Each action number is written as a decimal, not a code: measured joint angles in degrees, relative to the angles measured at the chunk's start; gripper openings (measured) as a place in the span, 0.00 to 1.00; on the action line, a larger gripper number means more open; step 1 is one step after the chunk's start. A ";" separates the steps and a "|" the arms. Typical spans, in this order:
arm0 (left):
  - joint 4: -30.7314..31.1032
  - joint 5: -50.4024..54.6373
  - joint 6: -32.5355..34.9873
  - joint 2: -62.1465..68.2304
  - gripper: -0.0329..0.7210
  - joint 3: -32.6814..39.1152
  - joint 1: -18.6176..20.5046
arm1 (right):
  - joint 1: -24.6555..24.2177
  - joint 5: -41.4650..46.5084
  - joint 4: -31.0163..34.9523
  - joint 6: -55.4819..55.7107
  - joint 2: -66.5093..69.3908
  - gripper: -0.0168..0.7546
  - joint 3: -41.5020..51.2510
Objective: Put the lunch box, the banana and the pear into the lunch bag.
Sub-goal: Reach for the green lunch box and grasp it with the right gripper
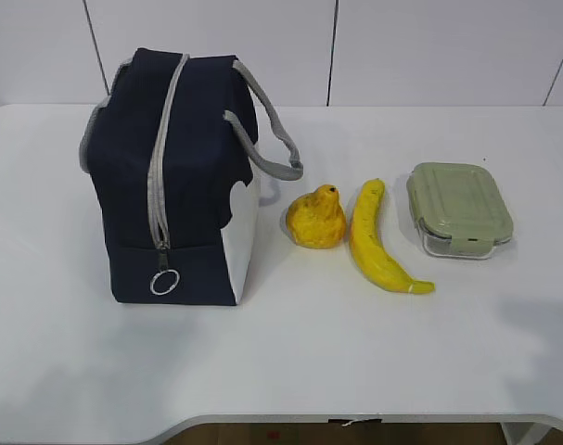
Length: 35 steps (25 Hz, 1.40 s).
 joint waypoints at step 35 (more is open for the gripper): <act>0.00 0.00 0.00 0.00 0.36 0.00 0.00 | -0.09 1.78 19.71 -7.07 58.83 0.54 -23.60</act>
